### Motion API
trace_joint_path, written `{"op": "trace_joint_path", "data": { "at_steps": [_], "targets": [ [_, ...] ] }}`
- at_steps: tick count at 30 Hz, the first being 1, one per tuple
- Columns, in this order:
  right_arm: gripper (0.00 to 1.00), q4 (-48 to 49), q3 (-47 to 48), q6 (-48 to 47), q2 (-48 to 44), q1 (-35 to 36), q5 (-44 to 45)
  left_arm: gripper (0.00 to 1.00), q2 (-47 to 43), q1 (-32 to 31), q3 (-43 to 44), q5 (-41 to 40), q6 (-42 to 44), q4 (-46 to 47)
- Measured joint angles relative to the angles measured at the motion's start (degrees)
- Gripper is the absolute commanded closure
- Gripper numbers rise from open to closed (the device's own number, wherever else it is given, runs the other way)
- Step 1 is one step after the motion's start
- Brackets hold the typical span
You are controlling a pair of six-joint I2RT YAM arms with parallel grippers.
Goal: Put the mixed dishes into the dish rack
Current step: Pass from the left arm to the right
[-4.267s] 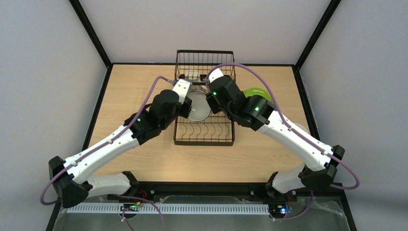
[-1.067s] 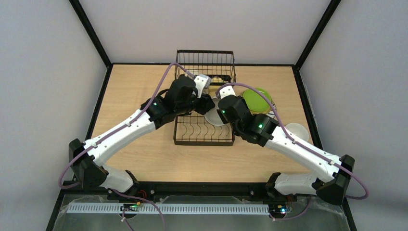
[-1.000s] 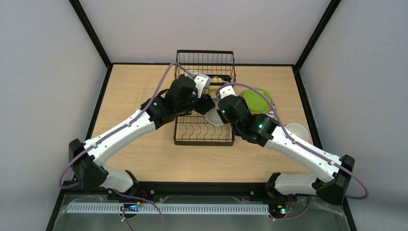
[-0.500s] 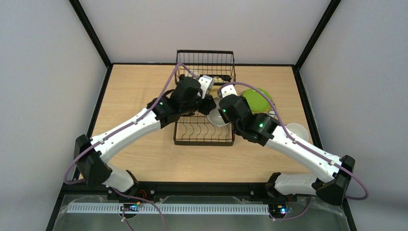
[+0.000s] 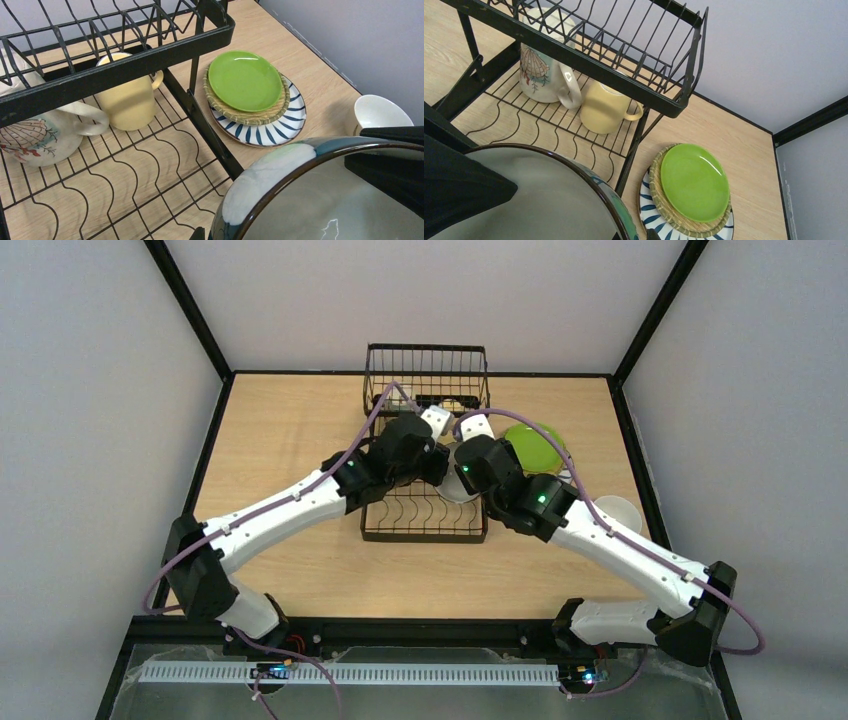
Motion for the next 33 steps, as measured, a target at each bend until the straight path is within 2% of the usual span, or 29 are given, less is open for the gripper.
{"op": "trace_joint_path", "data": {
  "at_steps": [4, 10, 12, 15, 21, 33],
  "targets": [
    [0.99, 0.0, 0.0, -0.1, 0.2, 0.0, 0.5, 0.99, -0.3, -0.2, -1.6, -1.0, 0.0, 2.6],
    [0.82, 0.0, 0.1, -0.5, 0.7, 0.0, 0.5, 0.98, -1.3, -0.3, -4.5, -2.0, 0.0, 6.4],
    [0.71, 0.2, 0.3, -0.5, 0.7, 0.0, 0.4, 0.98, -1.5, -0.3, -5.1, -2.4, -0.1, 7.5],
    [0.46, 0.4, 0.6, -0.5, 0.6, 0.2, -0.2, 0.98, -1.5, -0.2, -5.7, -3.8, 0.1, 8.7],
    [0.18, 0.6, 0.8, 0.2, -0.4, 1.3, -2.0, 0.98, -1.7, 0.3, -7.5, -8.0, 1.9, 11.6],
    [0.13, -1.4, 3.1, 3.1, -4.5, 1.4, -2.8, 0.98, -5.1, 0.5, -11.7, -13.1, 6.4, 17.1]
  ]
}}
